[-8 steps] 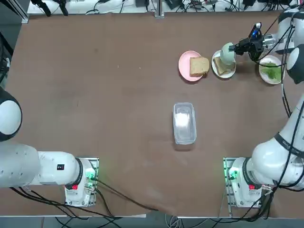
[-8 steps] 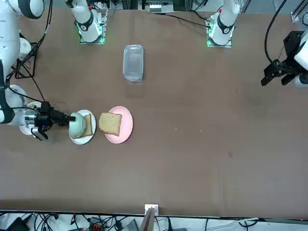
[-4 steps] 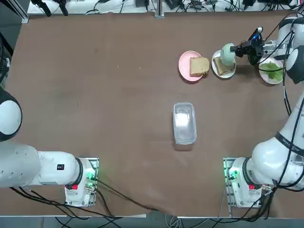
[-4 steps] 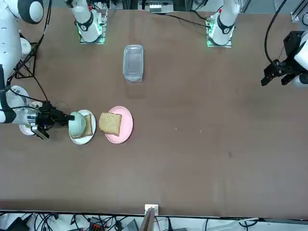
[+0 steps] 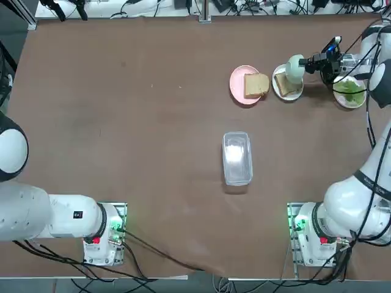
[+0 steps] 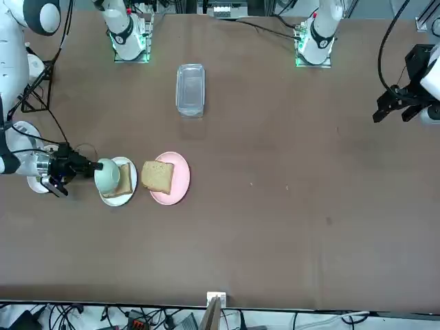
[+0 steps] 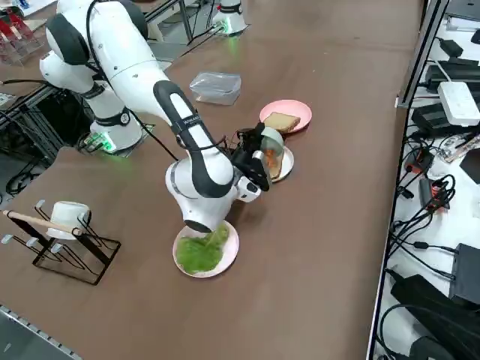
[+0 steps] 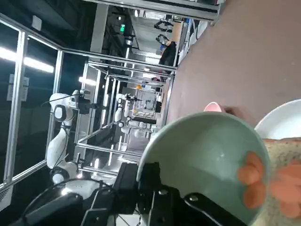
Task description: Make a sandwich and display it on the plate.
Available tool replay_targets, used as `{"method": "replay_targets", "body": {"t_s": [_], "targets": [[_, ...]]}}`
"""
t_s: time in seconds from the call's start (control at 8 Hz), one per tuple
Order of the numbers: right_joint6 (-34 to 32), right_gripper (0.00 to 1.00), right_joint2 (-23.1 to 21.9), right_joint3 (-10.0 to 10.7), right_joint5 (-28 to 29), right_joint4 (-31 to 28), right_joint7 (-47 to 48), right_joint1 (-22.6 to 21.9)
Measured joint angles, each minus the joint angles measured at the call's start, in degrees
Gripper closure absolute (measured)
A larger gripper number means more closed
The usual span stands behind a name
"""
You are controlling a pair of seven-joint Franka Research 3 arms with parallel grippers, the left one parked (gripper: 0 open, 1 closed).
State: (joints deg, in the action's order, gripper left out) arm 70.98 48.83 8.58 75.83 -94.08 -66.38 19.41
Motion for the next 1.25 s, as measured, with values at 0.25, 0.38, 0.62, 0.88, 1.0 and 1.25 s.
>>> {"method": "replay_targets", "body": {"t_s": [0.25, 0.38, 0.62, 0.88, 1.0, 1.25], "targets": [[-1.3, 0.97, 0.1, 0.0, 0.2, 0.0, -0.1, 0.1], [-1.8, 0.97, 0.1, 0.0, 0.2, 0.0, -0.1, 0.2], [-3.9, 0.97, 0.6, 0.0, 0.9, -0.1, -0.1, 0.4], [-7.3, 0.97, 2.6, -0.1, 3.2, -0.1, -0.5, 0.4], [-7.7, 0.97, 3.4, -0.2, 3.6, -0.1, -0.9, 0.4], [-8.0, 0.97, 3.7, -0.3, 3.8, -0.1, -1.0, 0.4]]}}
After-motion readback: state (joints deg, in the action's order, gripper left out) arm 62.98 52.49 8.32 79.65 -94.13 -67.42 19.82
